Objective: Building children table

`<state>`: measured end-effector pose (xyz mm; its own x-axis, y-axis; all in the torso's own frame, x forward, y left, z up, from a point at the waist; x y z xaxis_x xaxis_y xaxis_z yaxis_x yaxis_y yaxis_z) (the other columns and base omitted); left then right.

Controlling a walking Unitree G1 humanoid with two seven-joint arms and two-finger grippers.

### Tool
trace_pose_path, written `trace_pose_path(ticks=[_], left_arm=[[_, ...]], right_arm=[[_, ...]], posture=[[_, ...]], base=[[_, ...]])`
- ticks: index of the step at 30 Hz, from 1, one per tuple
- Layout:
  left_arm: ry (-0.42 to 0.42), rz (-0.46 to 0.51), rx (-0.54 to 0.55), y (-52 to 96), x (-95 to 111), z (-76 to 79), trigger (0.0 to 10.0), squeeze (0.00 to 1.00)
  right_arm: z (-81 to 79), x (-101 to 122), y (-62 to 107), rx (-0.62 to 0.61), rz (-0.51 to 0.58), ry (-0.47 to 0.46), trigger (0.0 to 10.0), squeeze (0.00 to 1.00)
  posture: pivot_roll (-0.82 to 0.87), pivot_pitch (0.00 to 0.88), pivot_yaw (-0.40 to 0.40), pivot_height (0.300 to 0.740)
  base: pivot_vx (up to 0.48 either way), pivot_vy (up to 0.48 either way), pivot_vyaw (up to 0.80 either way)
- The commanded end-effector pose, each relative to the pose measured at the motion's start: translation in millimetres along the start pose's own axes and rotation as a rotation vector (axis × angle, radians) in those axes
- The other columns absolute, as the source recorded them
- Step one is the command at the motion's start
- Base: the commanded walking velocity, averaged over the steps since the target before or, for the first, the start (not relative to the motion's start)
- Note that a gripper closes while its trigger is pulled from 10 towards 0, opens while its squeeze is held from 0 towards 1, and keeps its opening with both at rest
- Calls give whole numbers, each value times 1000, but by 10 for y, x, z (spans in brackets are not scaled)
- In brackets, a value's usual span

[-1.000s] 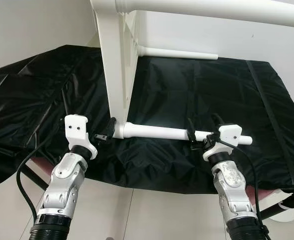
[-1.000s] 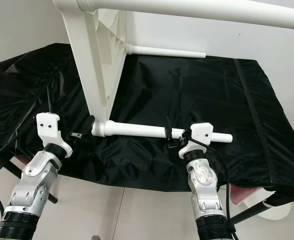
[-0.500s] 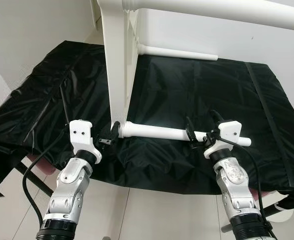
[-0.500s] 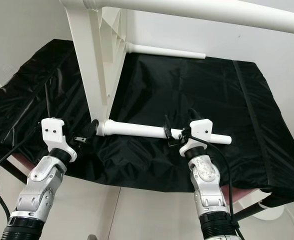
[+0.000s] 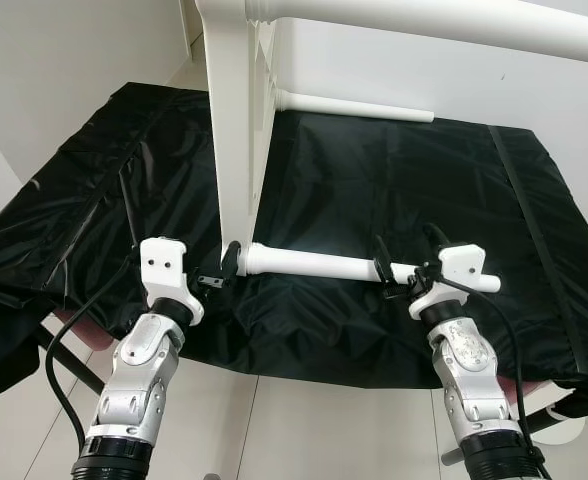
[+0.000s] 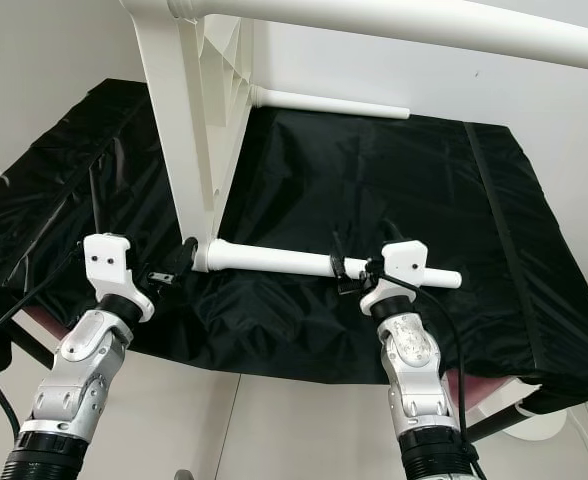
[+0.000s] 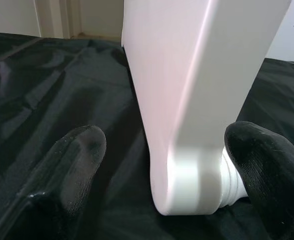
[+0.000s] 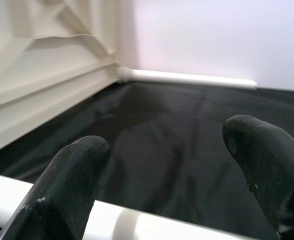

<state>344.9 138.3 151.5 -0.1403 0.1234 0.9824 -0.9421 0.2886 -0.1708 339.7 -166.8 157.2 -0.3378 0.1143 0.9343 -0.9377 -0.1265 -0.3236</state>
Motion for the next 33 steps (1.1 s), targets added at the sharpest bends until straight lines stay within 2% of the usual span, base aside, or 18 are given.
trace_pose_path(ticks=[1,5,13,18,27,29,33], left_arm=[[-16,-25,-10,27,-78,-12,10000,0],[-16,-47,23,64,-177,-73,10000,0],[-14,-38,32,63,-161,-50,10000,0],[-1,-21,29,78,-114,-8,10000,0],[27,7,40,146,31,35,10000,0],[50,-11,38,161,37,93,10000,0],[86,-38,27,194,26,184,10000,0]], right_arm=[[66,-91,71,-50,-29,-21,10000,0],[145,-230,181,-130,-70,-34,10000,0],[194,-309,262,-178,-96,-31,10000,0],[139,-262,298,-172,-88,-41,10000,0],[35,8,272,-148,-36,-77,10000,0],[-44,66,263,-124,-46,-77,10000,0],[-106,93,294,-99,-54,-57,10000,0]], posture=[[95,58,-24,740],[90,57,-24,740],[79,57,-19,740],[75,60,-20,740],[73,86,-27,740],[73,99,-32,740],[74,104,-34,740]], base=[[0,0,0],[0,0,0],[0,0,0],[0,0,0],[0,0,0],[0,0,0],[0,0,0]])
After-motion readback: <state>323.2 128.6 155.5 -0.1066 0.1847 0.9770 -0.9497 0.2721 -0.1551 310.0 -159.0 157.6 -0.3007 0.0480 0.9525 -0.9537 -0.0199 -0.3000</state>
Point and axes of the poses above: a point about 5 cm out from each wrist's last joint towards the gripper, its own y axis pointing back from the gripper into the wrist, its own x axis along the axis of the wrist's last joint, z = x × y, the point moved 5 cm from there along -y, pointing out of the wrist towards the gripper, and after that the axes turned 2 degrees about y, right-handed, at the moved point
